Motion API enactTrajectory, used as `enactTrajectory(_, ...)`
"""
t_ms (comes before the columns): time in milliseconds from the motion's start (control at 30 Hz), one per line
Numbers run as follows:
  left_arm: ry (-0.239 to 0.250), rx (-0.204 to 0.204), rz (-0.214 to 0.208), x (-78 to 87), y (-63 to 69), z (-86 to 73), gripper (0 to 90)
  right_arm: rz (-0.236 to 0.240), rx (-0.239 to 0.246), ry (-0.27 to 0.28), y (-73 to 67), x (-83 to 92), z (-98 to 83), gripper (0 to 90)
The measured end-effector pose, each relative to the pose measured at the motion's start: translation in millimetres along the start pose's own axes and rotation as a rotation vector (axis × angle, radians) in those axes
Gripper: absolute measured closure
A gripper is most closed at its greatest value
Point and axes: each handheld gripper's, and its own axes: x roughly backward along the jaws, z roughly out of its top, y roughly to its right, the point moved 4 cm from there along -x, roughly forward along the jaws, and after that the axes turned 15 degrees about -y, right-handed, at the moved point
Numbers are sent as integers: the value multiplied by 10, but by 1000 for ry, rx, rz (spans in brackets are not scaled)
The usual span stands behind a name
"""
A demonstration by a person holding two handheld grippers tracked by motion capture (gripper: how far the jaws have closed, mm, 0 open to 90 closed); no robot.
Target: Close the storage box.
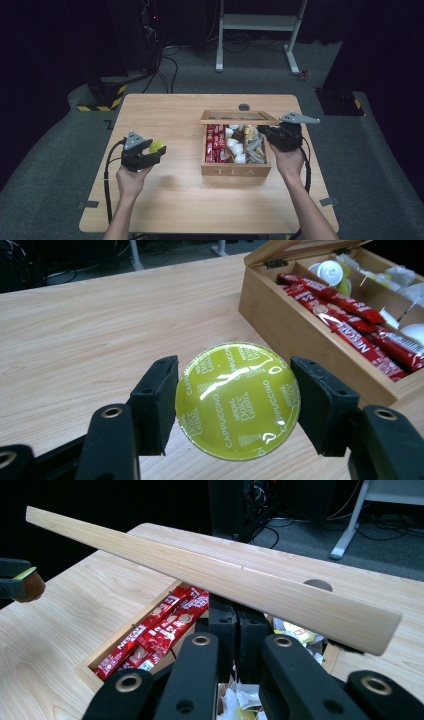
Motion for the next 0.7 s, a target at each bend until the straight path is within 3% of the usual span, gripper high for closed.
enactTrajectory(700, -68, -9, 24, -328, 102, -152, 389, 3, -4, -1, -7, 0, -32, 877)
